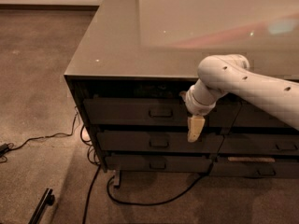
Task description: Open top drawer
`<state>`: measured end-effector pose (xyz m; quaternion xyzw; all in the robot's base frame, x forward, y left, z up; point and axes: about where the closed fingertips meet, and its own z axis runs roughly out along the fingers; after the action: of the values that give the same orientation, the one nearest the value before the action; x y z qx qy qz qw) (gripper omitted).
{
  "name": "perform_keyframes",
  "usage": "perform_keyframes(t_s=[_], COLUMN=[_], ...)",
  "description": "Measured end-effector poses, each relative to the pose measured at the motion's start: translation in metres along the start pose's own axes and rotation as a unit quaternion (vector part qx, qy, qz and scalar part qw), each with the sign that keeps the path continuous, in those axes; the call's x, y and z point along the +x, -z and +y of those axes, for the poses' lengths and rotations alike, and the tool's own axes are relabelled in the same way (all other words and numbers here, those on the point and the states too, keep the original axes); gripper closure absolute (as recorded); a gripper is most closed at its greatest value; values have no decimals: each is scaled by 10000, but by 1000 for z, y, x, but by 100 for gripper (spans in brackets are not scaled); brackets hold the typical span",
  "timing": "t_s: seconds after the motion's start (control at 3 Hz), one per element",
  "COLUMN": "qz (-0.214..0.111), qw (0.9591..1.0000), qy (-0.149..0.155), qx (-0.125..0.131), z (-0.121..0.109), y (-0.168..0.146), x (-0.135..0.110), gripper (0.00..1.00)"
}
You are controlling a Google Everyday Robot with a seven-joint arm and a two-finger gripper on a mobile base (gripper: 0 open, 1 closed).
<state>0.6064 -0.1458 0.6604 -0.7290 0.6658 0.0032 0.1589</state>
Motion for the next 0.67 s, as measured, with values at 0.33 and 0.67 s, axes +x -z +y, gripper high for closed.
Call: perform_keyframes(t_s=[0.33, 0.67], qz=[257, 406], qw=[9992, 9985], qy=[-276, -281], qx=[-96, -245], z=[4, 11], y=[-12, -24], x=[22, 30], gripper=[0, 19])
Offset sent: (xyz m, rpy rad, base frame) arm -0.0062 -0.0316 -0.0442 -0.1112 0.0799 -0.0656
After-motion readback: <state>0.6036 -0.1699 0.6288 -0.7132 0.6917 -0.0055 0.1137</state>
